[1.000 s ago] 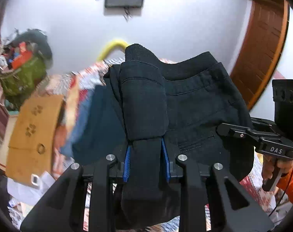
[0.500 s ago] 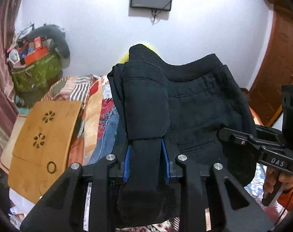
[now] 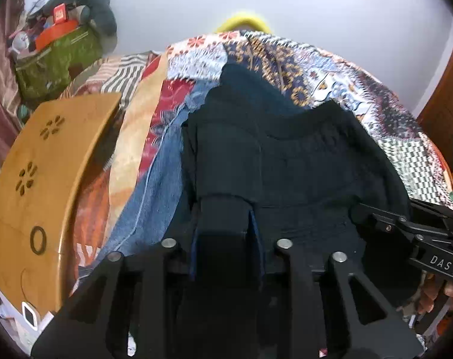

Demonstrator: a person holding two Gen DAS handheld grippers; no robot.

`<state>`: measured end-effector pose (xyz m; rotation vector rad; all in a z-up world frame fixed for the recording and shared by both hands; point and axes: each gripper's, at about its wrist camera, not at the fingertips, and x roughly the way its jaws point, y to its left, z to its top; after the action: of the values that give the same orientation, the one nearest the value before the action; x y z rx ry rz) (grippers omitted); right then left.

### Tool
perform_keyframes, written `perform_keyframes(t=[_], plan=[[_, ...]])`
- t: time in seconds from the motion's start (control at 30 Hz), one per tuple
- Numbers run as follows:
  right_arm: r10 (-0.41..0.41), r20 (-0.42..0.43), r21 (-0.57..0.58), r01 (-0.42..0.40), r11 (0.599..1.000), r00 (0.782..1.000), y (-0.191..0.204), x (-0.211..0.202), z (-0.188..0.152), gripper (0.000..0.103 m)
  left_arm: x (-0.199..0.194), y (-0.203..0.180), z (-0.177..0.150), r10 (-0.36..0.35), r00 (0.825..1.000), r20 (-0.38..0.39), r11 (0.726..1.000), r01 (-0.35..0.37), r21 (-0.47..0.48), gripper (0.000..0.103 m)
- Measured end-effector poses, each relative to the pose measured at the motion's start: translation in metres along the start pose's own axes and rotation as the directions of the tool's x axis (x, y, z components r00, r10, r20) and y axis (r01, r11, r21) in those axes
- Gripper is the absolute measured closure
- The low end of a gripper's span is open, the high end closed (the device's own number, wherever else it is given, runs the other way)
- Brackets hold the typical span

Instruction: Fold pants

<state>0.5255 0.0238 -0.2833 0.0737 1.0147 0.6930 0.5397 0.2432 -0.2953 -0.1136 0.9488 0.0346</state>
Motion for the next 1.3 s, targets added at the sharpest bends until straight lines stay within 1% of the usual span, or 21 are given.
perform_keyframes(t=[0.07, 0.13, 0.27, 0.33, 0.43, 0.53, 0.67, 0.73, 0.77, 0.83, 0.9, 0.93, 1.0, 1.03, 1.07, 1.1, 1.13, 1.2, 1.23, 1.27, 1.3], plan=[[-0.043, -0.046, -0.013, 0.043, 0.999, 0.998, -0.005, 0.003, -0.005, 0.069, 0.003, -0.002, -0.004, 0.021, 1.0, -0.005, 1.0, -0.02, 0.007, 0.06], [-0.077, -0.07, -0.029, 0.075, 0.997, 0.995, -0.007, -0.002, -0.011, 0.065, -0.003, -0.005, -0.009, 0.038, 0.999, -0.01, 0.999, -0.038, 0.023, 0.058], [-0.099, -0.057, -0.034, 0.098, 0.995, 0.993, -0.007, -0.03, -0.024, 0.065, -0.026, -0.011, -0.02, 0.076, 0.997, -0.019, 0.996, -0.075, 0.045, 0.058], [-0.107, -0.028, -0.043, 0.106, 0.993, 0.994, -0.005, -0.047, -0.027, 0.065, -0.048, -0.012, -0.023, 0.07, 0.997, -0.018, 0.997, -0.069, 0.034, 0.058], [-0.098, 0.059, -0.061, 0.101, 0.993, 0.993, 0.007, -0.087, -0.028, 0.065, -0.091, -0.017, -0.029, 0.078, 0.997, 0.025, 0.997, -0.078, 0.028, 0.058], [-0.079, 0.168, -0.099, 0.096, 0.99, 0.983, 0.031, -0.14, -0.034, 0.065, -0.143, -0.027, -0.034, 0.075, 0.992, 0.099, 0.996, -0.079, 0.036, 0.058], [-0.026, 0.325, -0.148, 0.078, 0.986, 0.945, 0.068, -0.221, -0.049, 0.065, -0.236, -0.048, -0.047, 0.063, 0.969, 0.237, 0.997, -0.073, 0.034, 0.058], [0.006, 0.402, -0.17, 0.068, 0.983, 0.916, 0.088, -0.263, -0.062, 0.065, -0.28, -0.059, -0.057, 0.055, 0.95, 0.308, 0.997, -0.072, 0.042, 0.058], [0.062, 0.421, -0.211, 0.031, 0.977, 0.905, 0.096, -0.279, -0.067, 0.065, -0.306, -0.066, -0.066, 0.046, 0.935, 0.351, 0.997, -0.067, 0.048, 0.058], [0.094, 0.478, -0.244, 0.029, 0.969, 0.873, 0.115, -0.316, -0.085, 0.065, -0.346, -0.078, -0.081, 0.027, 0.91, 0.415, 0.996, -0.058, 0.064, 0.058], [0.118, 0.528, -0.268, 0.033, 0.963, 0.841, 0.131, -0.344, -0.101, 0.065, -0.392, -0.095, -0.104, 0.024, 0.868, 0.496, 0.994, -0.075, 0.083, 0.058], [0.127, 0.557, -0.28, 0.042, 0.959, 0.821, 0.14, -0.361, -0.111, 0.065, -0.405, -0.1, -0.111, 0.029, 0.854, 0.519, 0.993, -0.086, 0.085, 0.058], [0.14, 0.597, -0.295, 0.054, 0.954, 0.79, 0.153, -0.382, -0.128, 0.065, -0.442, -0.113, -0.135, 0.025, 0.81, 0.586, 0.991, -0.098, 0.093, 0.058], [0.144, 0.618, -0.302, 0.064, 0.951, 0.773, 0.161, -0.391, -0.138, 0.065, -0.452, -0.116, -0.142, 0.024, 0.799, 0.601, 0.991, -0.099, 0.092, 0.058], [0.145, 0.636, -0.306, 0.075, 0.949, 0.758, 0.168, -0.401, -0.149, 0.065, -0.468, -0.122, -0.154, 0.029, 0.779, 0.626, 0.991, -0.104, 0.084, 0.058], [0.146, 0.648, -0.308, 0.082, 0.948, 0.747, 0.172, -0.406, -0.156, 0.065, -0.478, -0.124, -0.163, 0.034, 0.765, 0.643, 0.992, -0.106, 0.073, 0.057], [0.146, 0.659, -0.307, 0.086, 0.948, 0.738, 0.176, -0.411, -0.163, 0.064, -0.486, -0.127, -0.172, 0.043, 0.753, 0.657, 0.992, -0.11, 0.062, 0.051], [0.127, 0.674, -0.287, 0.099, 0.953, 0.727, 0.182, -0.419, -0.176, 0.057, -0.498, -0.129, -0.186, 0.061, 0.733, 0.678, 0.992, -0.12, 0.04, 0.041], [0.121, 0.678, -0.282, 0.104, 0.954, 0.725, 0.186, -0.423, -0.182, 0.049, -0.505, -0.131, -0.195, 0.067, 0.721, 0.69, 0.992, -0.12, 0.028, 0.035], [0.114, 0.683, -0.275, 0.109, 0.955, 0.722, 0.184, -0.422, -0.183, 0.041, -0.51, -0.131, -0.2, 0.071, 0.716, 0.695, 0.993, -0.12, 0.022, 0.031], [0.102, 0.689, -0.268, 0.121, 0.956, 0.718, 0.185, -0.421, -0.185, 0.036, -0.513, -0.131, -0.205, 0.078, 0.71, 0.699, 0.993, -0.121, 0.013, 0.024]])
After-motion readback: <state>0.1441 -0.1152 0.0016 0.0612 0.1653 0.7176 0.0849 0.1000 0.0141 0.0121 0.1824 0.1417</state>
